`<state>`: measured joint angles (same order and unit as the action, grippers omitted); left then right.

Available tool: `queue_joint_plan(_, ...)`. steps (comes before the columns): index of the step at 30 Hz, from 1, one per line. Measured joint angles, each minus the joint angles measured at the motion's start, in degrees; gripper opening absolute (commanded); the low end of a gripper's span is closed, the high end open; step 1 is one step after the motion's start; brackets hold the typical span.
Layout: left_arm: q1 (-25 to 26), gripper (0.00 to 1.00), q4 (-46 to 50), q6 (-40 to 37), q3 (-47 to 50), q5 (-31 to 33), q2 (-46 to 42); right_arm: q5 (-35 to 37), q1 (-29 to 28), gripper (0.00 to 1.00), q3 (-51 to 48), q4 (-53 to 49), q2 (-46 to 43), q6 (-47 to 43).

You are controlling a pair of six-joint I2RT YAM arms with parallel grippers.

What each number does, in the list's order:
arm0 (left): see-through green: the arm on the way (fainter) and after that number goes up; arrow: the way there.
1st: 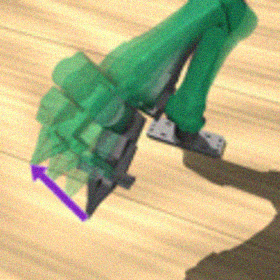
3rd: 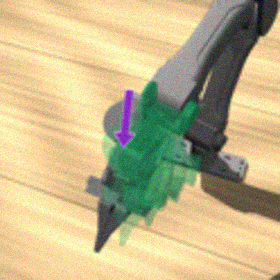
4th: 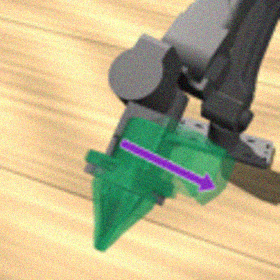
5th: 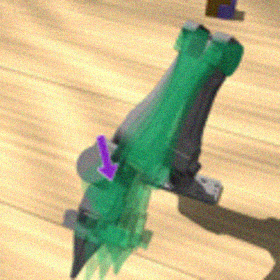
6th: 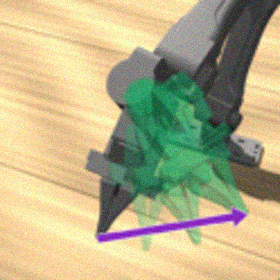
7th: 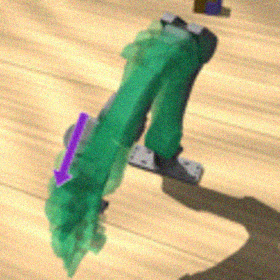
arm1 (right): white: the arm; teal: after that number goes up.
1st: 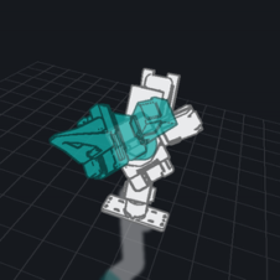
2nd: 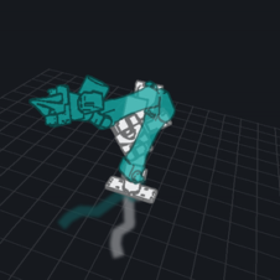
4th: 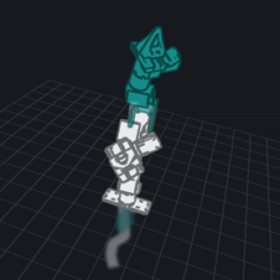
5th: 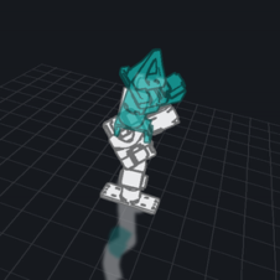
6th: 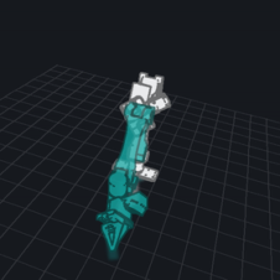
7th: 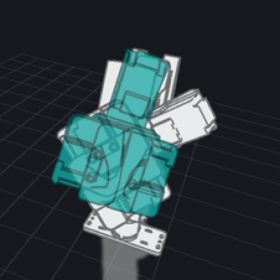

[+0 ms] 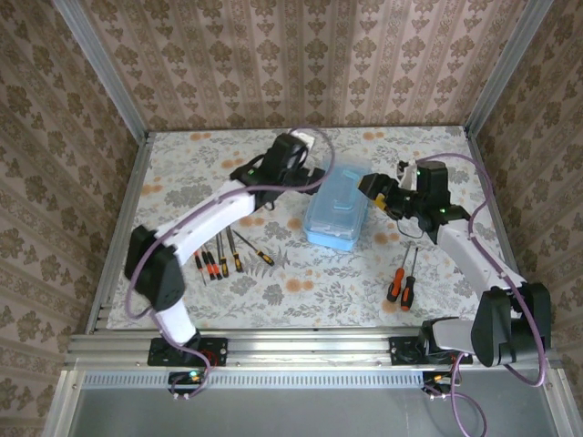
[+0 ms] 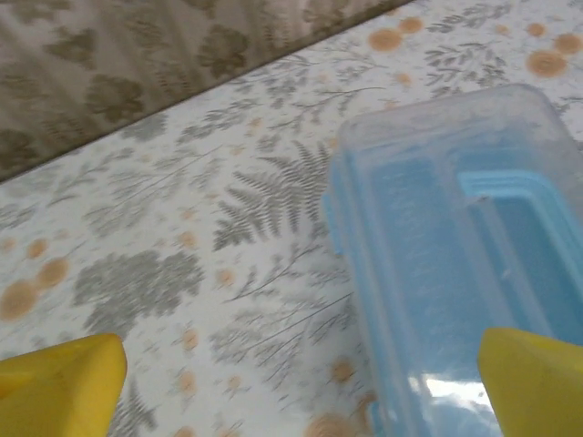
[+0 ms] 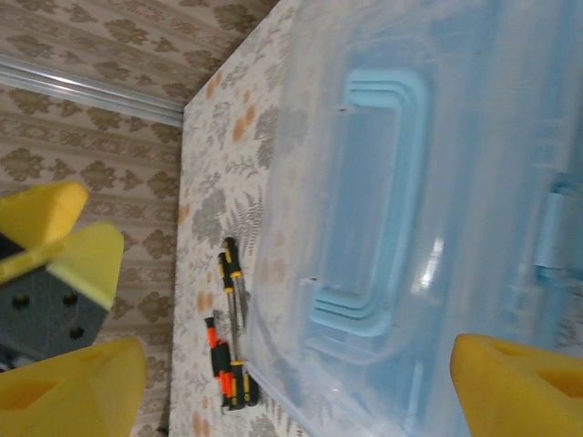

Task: Pack the tool kit

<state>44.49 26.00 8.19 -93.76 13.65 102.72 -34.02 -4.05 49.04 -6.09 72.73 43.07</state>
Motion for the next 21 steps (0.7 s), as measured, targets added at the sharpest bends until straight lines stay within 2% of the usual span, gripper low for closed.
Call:
queue_joint_plan(3, 0.0, 1.00, 6.5, 1.0, -10.2, -2.8, 8.5, 0.0, 0.5, 0.91, -1.1, -0.5, -0.2, -1.0)
queue_joint_plan(11, 0.3, 1.00, 18.9, 2.6, -23.0, -10.3, 20.6, -0.5, 1.9, 0.93, -2.9, -0.4, -0.3, -2.1)
queue_joint_plan(21, 1.6, 1.00, 22.9, 3.8, -25.6, -13.7, 23.0, -1.3, 2.8, 0.93, -5.0, 0.2, -0.3, -2.4)
